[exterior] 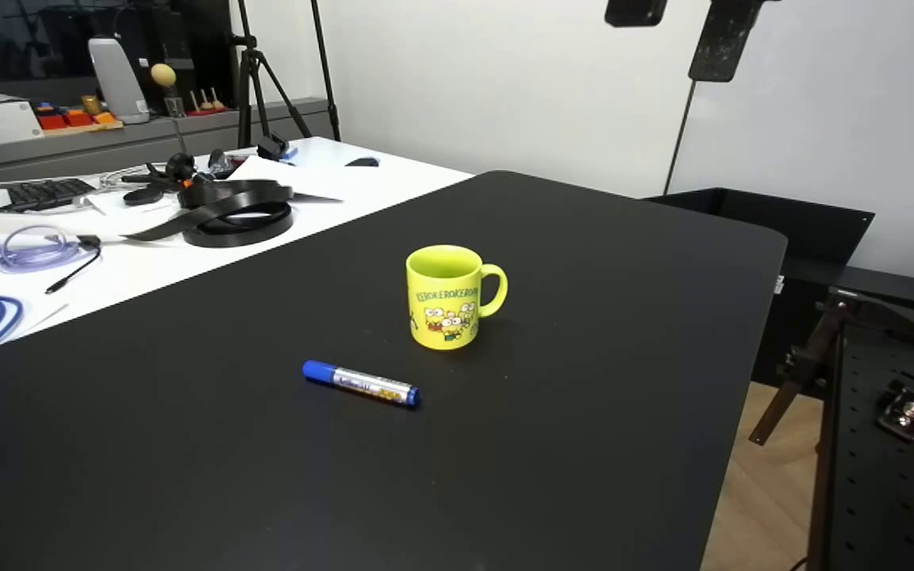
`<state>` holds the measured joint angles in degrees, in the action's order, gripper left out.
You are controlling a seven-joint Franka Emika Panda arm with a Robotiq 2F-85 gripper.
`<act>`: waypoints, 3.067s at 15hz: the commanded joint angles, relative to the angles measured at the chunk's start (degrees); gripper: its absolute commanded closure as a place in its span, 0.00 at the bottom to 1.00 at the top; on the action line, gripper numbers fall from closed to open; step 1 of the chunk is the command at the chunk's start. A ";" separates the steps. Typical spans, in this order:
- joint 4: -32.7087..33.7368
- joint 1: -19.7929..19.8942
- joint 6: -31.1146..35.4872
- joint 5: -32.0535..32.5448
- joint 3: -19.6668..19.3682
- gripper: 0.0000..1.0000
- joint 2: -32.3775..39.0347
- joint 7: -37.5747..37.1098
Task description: Put the marker in the mug
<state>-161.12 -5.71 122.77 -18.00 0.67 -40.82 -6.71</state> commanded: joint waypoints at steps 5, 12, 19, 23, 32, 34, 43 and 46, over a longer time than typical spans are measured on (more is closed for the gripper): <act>7.27 2.56 6.85 4.82 1.42 0.00 12.33 2.25; 22.03 3.37 7.55 14.69 1.61 0.00 35.63 5.63; 20.80 3.47 10.75 16.83 1.85 0.00 36.93 3.81; 24.25 2.64 14.36 29.89 3.24 0.00 45.55 0.84; 25.50 -0.82 21.83 32.10 3.35 0.00 54.72 2.28; 25.18 -0.38 23.38 31.78 2.88 0.00 54.68 1.63; 27.31 -4.91 35.08 25.73 3.85 0.00 62.24 -0.55; 29.32 -6.99 34.10 27.28 2.18 0.00 64.38 -1.34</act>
<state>-134.82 -10.79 157.92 7.85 4.72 21.22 -5.67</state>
